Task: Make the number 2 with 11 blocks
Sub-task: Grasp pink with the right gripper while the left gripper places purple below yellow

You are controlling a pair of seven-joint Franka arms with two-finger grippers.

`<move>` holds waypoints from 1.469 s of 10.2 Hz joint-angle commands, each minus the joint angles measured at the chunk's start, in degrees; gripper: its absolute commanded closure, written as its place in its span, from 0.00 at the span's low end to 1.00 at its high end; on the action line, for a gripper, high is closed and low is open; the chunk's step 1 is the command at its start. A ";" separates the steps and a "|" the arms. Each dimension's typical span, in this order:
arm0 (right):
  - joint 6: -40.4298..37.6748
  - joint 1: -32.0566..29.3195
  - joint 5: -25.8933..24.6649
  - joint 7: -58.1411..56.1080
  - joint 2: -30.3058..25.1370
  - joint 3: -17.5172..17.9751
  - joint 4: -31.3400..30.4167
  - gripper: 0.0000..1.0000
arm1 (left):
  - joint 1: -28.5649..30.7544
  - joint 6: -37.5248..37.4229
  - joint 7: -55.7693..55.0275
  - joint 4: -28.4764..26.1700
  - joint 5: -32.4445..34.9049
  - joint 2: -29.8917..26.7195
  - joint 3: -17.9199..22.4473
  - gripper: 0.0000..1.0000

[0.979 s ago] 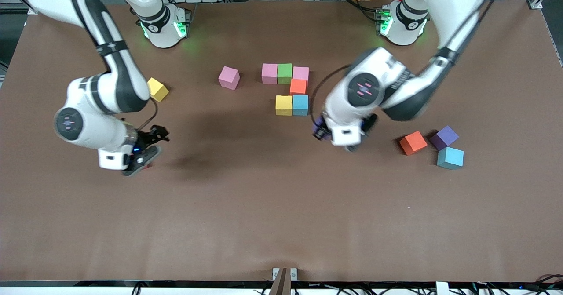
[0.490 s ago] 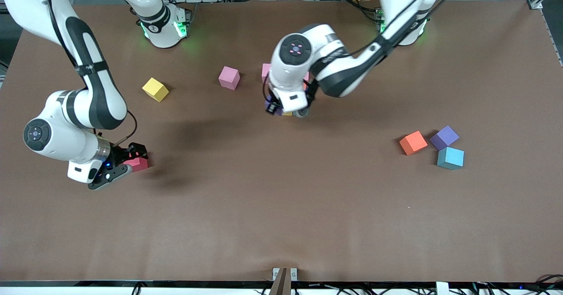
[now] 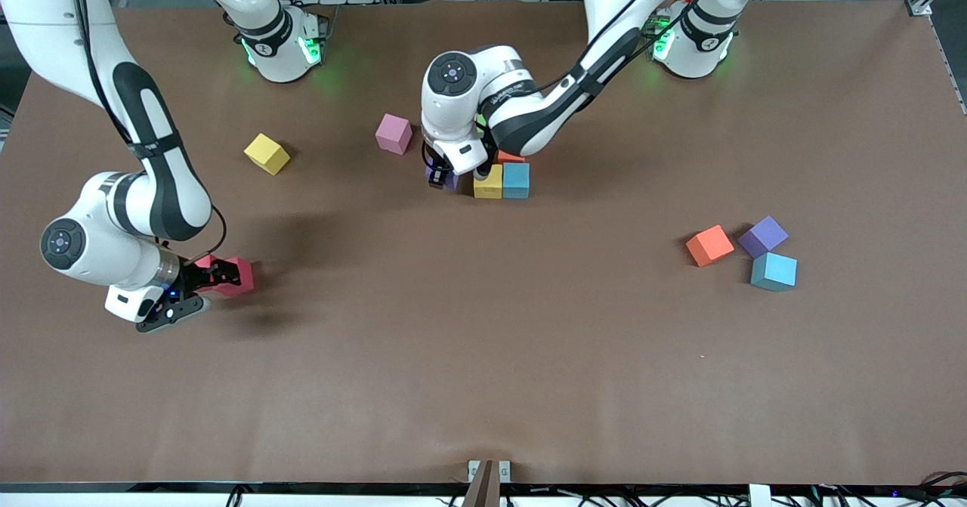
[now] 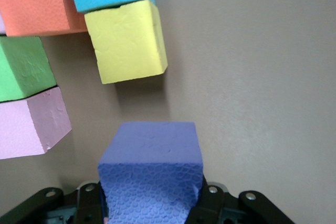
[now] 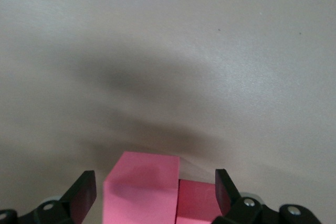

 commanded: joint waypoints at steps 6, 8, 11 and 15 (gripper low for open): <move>0.57 -0.99 6.51 2.45 -0.82 0.43 -6.24 0.00 | -2.24 2.48 -11.03 -1.56 1.54 3.71 3.33 1.00; 0.65 -1.00 6.77 2.54 -2.75 -0.18 -9.23 0.00 | -2.41 3.01 -14.19 -2.79 5.50 3.54 3.24 1.00; 0.48 -0.56 6.77 4.82 -4.16 -0.18 -10.65 0.00 | -2.15 3.89 -14.56 -3.68 5.78 3.45 3.24 1.00; 0.91 0.50 6.69 4.39 -4.25 -0.18 -9.60 0.40 | -1.89 4.68 -14.12 -3.68 6.04 3.54 3.24 0.88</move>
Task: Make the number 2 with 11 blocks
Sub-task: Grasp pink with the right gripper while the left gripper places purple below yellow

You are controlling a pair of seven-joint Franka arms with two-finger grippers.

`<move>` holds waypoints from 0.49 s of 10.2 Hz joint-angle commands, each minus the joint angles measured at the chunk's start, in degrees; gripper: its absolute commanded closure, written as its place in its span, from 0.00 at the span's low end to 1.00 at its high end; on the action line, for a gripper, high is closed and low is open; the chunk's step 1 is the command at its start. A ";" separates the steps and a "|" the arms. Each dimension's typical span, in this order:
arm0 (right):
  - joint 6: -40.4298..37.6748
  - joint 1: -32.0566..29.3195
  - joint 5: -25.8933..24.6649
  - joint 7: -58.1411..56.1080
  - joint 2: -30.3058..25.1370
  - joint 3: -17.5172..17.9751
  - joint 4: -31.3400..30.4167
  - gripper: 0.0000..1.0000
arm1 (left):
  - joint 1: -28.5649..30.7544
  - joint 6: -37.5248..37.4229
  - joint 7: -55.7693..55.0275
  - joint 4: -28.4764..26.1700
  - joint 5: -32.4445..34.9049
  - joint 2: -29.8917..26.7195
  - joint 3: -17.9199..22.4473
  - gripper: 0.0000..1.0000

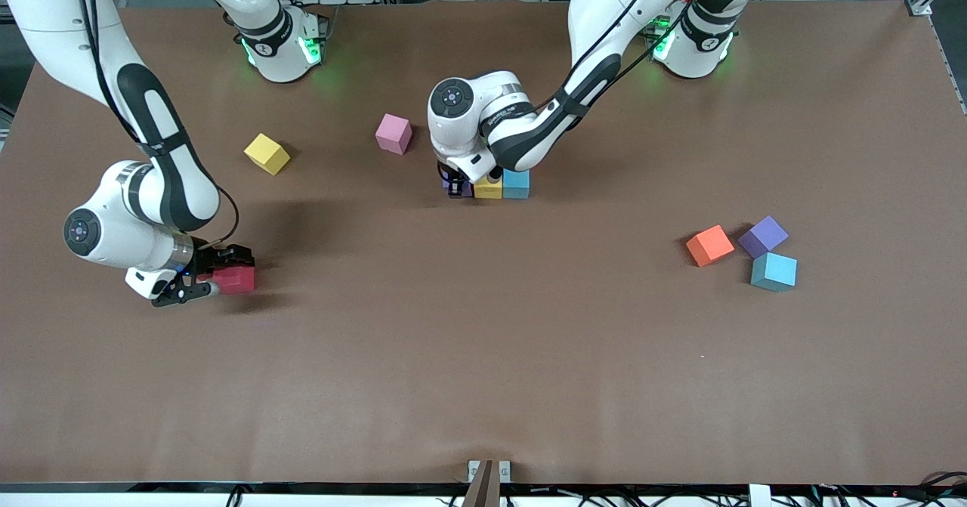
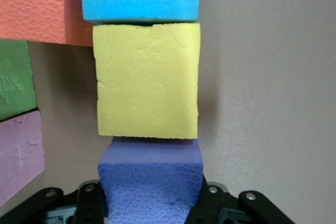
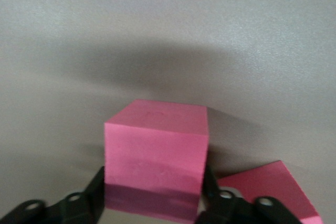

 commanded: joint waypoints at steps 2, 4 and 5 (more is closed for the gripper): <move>0.53 0.74 0.85 0.12 -1.33 0.27 0.21 0.35 | 0.07 1.63 -1.01 -0.89 1.69 -0.44 0.25 0.62; 0.61 0.92 0.93 0.55 -0.97 0.35 0.92 0.00 | -0.20 1.63 -0.92 -1.59 1.69 -0.44 0.26 0.61; 0.62 0.92 0.93 0.64 -0.97 0.35 0.92 0.00 | -0.28 1.63 -0.92 -1.86 1.77 -0.61 0.25 0.61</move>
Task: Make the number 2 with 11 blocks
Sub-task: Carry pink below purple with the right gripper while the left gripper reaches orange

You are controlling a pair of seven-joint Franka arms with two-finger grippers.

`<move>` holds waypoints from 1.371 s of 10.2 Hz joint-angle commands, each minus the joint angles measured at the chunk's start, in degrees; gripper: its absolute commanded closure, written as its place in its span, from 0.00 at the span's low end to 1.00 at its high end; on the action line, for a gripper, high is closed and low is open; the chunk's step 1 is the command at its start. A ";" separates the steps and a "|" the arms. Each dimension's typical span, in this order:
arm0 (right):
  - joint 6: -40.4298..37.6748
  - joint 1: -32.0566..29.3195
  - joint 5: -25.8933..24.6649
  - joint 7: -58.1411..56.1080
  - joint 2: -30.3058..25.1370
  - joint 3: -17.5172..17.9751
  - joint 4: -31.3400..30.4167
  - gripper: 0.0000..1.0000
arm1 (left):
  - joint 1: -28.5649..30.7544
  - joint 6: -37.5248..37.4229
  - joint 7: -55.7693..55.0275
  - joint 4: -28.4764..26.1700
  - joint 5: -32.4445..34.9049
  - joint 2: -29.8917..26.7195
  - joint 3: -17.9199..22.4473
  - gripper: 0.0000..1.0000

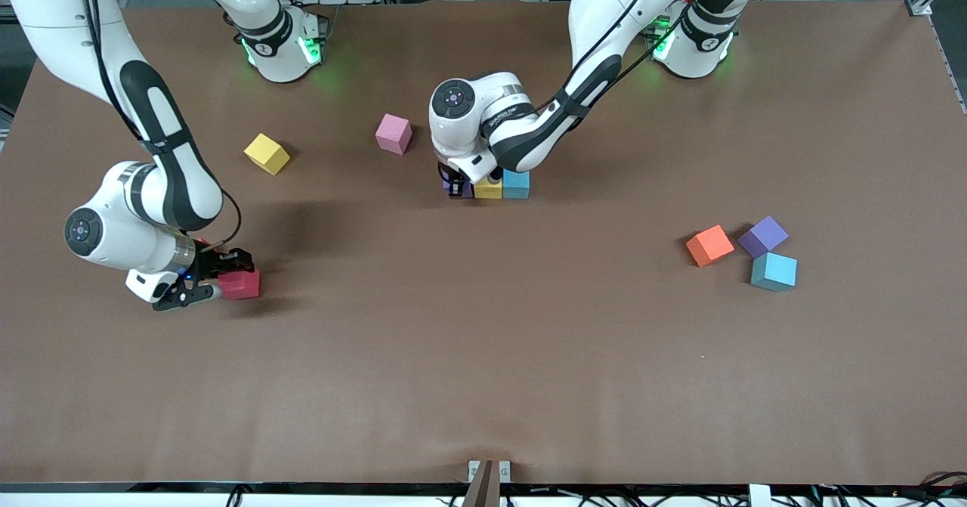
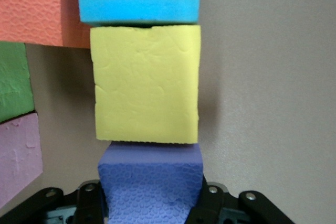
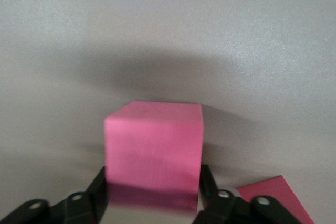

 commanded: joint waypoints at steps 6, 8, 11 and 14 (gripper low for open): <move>1.35 0.68 1.02 0.72 -0.58 0.24 -0.13 0.24 | -0.11 1.02 1.06 -1.36 2.06 -0.44 0.23 0.43; 1.27 1.38 1.02 0.72 -0.58 0.33 0.48 0.59 | -0.11 0.93 1.51 -1.28 2.06 -0.61 0.14 0.00; -0.05 3.74 0.93 0.63 -0.84 0.42 3.73 0.83 | -0.46 0.67 3.09 -1.28 2.15 -0.79 0.14 0.00; -1.98 8.67 0.93 5.54 -2.07 0.50 4.35 0.84 | -2.39 -0.55 3.44 -1.28 2.67 -2.10 0.23 0.00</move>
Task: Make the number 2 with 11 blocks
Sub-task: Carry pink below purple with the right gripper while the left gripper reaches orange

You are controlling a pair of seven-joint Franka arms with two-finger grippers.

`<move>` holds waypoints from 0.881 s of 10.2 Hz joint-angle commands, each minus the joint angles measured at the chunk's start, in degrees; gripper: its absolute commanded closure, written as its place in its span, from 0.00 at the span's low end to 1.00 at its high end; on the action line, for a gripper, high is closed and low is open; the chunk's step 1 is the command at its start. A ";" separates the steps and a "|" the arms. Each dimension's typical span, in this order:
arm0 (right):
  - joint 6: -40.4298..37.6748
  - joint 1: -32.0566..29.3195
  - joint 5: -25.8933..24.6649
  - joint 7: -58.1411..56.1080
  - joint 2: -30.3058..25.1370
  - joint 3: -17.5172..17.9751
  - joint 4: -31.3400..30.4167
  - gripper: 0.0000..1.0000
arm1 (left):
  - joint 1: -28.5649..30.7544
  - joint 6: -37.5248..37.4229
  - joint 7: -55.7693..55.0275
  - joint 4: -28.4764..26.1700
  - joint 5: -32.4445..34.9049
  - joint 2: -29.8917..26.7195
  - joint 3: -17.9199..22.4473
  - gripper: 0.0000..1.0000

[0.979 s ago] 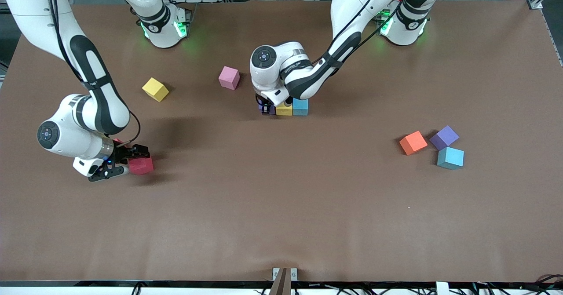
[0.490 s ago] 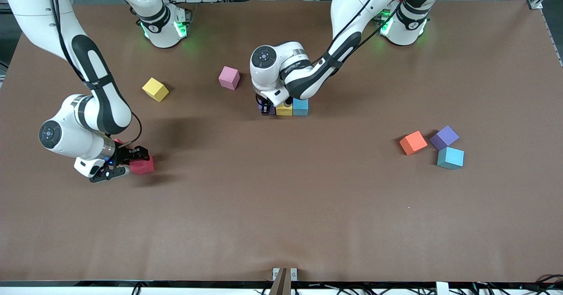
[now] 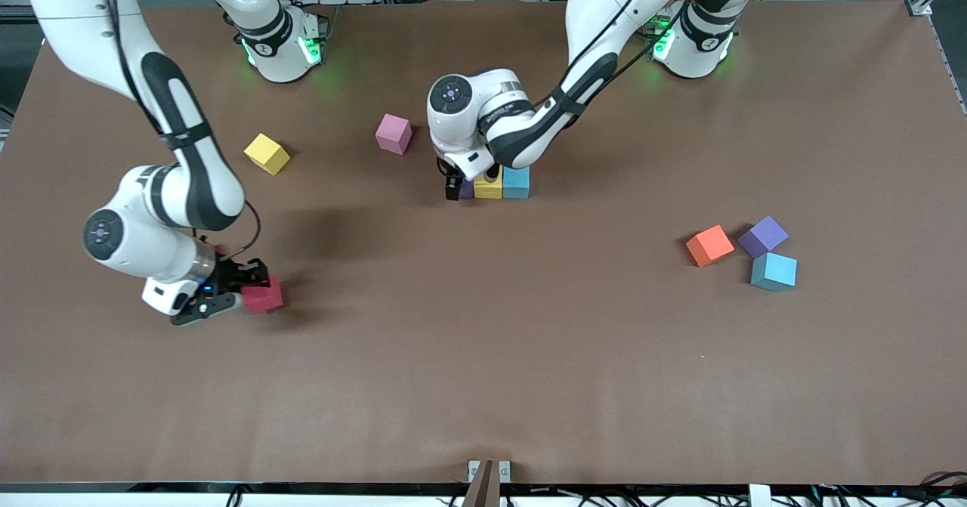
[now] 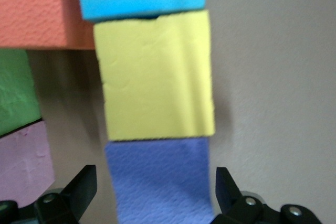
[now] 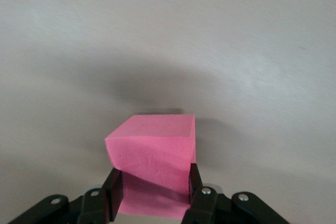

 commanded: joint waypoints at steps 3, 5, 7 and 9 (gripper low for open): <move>-3.10 6.67 0.87 7.47 -2.28 0.32 -0.37 0.84 | 0.14 -3.31 2.89 -0.82 4.76 -3.86 0.35 0.00; -3.19 10.45 0.87 13.63 -2.46 0.32 -0.46 0.84 | 3.38 -6.22 6.31 -0.47 4.76 -5.79 0.26 0.00; -3.28 14.14 0.87 20.65 -2.81 0.32 -0.72 0.84 | 8.04 -7.27 12.71 -0.38 4.32 -9.12 -0.09 0.00; -3.11 18.88 0.95 29.61 -3.16 0.41 -0.81 0.84 | 14.26 -7.98 20.17 -0.30 3.88 -12.20 -0.87 0.00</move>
